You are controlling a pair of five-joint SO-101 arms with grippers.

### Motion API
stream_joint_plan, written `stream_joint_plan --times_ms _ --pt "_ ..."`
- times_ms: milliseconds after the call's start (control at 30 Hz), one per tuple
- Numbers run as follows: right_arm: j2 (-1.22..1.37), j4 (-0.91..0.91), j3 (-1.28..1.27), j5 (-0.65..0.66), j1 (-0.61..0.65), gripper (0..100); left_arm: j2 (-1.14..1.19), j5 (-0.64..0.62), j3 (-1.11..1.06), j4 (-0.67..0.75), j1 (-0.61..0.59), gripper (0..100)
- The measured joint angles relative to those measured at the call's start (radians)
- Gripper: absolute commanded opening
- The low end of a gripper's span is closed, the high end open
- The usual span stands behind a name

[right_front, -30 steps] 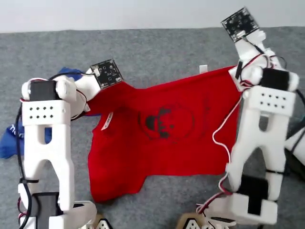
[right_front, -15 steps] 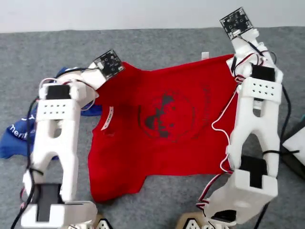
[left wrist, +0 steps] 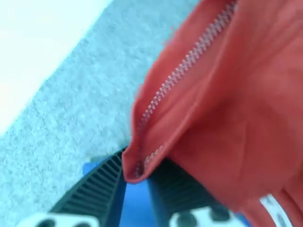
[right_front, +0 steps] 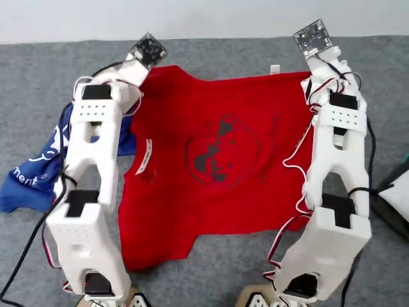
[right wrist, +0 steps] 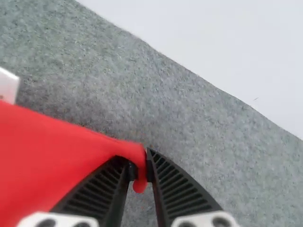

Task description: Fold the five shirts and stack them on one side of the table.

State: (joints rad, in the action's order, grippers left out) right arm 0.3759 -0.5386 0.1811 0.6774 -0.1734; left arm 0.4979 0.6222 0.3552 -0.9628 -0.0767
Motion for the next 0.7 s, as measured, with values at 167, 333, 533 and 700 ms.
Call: stream_joint_plan --times_ms 167,333,533,700 --pt "0.000 0.000 0.000 0.000 0.000 1.1 0.084 -0.011 0.215 -0.124 0.000 0" --pt "0.000 0.000 0.000 0.000 -0.008 1.1 0.172 -0.012 0.404 -0.190 0.000 0" --pt "0.000 0.000 0.000 0.000 -0.012 1.1 0.265 -0.012 0.597 -0.210 0.014 0" --pt "0.000 0.000 0.000 0.000 -0.017 1.1 0.345 -0.061 0.740 -0.210 0.023 0"
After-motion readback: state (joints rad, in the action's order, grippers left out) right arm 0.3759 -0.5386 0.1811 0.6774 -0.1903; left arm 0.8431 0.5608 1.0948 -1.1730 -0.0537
